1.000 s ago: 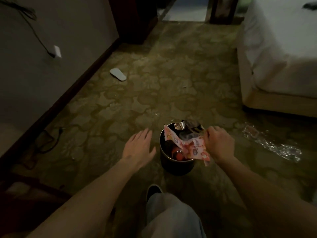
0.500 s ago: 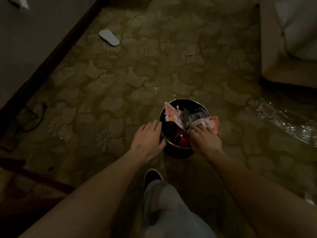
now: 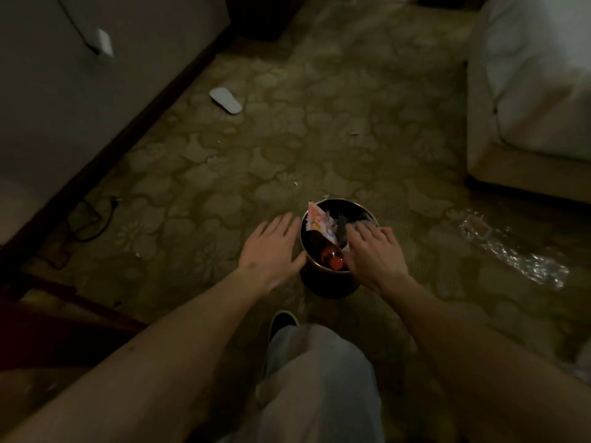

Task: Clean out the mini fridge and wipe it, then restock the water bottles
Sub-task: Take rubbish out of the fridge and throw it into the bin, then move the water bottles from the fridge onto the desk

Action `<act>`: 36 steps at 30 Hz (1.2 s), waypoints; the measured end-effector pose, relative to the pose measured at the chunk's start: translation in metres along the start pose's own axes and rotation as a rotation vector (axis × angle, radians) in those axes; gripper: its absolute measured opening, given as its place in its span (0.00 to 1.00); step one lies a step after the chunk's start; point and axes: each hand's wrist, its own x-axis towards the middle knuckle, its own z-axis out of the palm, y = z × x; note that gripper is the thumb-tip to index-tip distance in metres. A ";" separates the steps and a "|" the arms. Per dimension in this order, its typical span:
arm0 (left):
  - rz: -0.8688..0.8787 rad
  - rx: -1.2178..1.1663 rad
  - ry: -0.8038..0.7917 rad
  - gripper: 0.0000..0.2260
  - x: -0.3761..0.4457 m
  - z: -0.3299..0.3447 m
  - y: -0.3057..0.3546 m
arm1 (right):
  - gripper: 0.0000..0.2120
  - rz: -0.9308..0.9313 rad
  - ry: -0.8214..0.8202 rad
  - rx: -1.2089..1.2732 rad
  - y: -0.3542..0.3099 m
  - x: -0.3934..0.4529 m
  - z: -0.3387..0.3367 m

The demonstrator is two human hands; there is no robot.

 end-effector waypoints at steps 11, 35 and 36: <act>-0.120 0.128 0.180 0.33 -0.144 -0.119 -0.028 | 0.32 -0.229 0.221 0.021 -0.109 -0.085 -0.144; -0.675 0.470 0.495 0.33 -0.566 -0.272 -0.180 | 0.35 -0.910 0.605 0.106 -0.457 -0.228 -0.351; -0.707 0.469 0.496 0.33 -0.581 -0.272 -0.188 | 0.35 -0.947 0.606 0.128 -0.477 -0.235 -0.355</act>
